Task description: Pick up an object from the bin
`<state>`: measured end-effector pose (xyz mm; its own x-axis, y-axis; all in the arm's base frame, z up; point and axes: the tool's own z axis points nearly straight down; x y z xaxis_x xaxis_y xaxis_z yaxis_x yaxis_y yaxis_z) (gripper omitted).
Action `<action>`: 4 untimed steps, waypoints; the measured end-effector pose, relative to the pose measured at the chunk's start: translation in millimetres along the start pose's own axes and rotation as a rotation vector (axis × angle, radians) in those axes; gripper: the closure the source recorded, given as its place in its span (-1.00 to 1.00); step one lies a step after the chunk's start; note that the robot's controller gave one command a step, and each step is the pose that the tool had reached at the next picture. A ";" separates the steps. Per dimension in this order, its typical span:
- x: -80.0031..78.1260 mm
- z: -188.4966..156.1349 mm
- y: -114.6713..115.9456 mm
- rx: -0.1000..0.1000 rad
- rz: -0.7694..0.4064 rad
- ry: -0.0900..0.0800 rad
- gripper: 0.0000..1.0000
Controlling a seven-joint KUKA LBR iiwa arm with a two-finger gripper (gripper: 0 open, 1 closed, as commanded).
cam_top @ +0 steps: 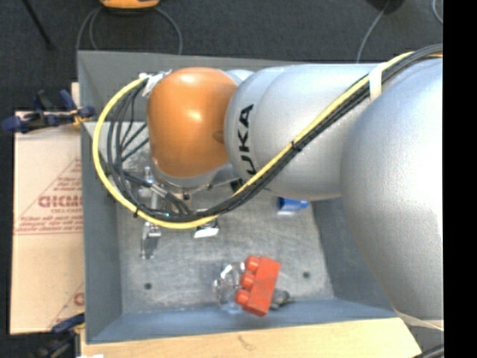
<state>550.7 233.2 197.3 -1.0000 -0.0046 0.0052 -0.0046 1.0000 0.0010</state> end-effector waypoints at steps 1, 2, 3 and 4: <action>-23.6 56.1 -71.1 -0.001 0.082 -0.006 -1.00; -21.6 92.8 -128.0 0.004 -0.112 -0.005 -1.00; -13.3 85.3 -189.6 0.005 -0.390 -0.004 -1.00; 45.4 18.6 -260.8 0.007 -0.486 -0.006 -1.00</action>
Offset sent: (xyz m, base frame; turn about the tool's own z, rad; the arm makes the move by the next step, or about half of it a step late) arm 0.0233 -0.0704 -0.0565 0.0783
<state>506.4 -27.7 178.7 -0.8821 -0.4711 -0.0004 -0.4711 0.8821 -0.0052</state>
